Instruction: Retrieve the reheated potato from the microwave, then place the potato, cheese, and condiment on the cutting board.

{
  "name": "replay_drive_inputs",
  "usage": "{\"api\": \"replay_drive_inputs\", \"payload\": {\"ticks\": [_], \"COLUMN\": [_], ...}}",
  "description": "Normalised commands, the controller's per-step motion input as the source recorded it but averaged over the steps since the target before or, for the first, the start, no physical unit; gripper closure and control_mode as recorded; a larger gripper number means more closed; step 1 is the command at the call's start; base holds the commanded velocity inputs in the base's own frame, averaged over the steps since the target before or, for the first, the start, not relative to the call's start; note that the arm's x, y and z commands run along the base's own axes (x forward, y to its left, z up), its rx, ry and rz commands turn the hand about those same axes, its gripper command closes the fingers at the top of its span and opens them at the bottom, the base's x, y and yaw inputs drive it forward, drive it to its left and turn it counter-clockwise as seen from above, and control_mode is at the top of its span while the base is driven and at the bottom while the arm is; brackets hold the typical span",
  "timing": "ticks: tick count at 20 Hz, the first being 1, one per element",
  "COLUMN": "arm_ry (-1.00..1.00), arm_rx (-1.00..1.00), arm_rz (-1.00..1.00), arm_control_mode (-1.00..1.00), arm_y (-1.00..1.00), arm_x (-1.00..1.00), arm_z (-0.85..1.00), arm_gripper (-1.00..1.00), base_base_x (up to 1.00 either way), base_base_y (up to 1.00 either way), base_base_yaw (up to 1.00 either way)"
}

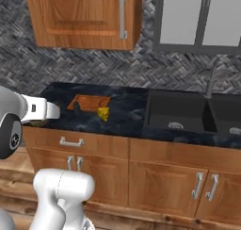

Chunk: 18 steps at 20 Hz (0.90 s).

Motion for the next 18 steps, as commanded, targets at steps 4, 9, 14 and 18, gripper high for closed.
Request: {"api": "replay_drive_inputs", "payload": {"ticks": [4, 9, 14, 18], "arm_ry": [0.0, 0.0, 0.0, 0.0], "arm_rx": [0.0, 0.0, 0.0, 0.0], "arm_rz": [0.0, 0.0, 0.0, 0.0], "arm_control_mode": [1.0, 1.0, 1.0, 1.0], "arm_y": [0.0, 0.0, 0.0, 0.0], "arm_x": [0.0, 0.0, 0.0, 0.0], "arm_z": [0.0, 0.0, 0.0, 0.0], "arm_gripper": [1.0, 1.0, 1.0, 1.0], "base_base_x": [0.26, 0.38, 0.58, 0.23], "base_base_y": [0.74, 0.57, 0.4, 0.35], "base_base_yaw": [0.0, -0.07, -0.16, -0.02]}}
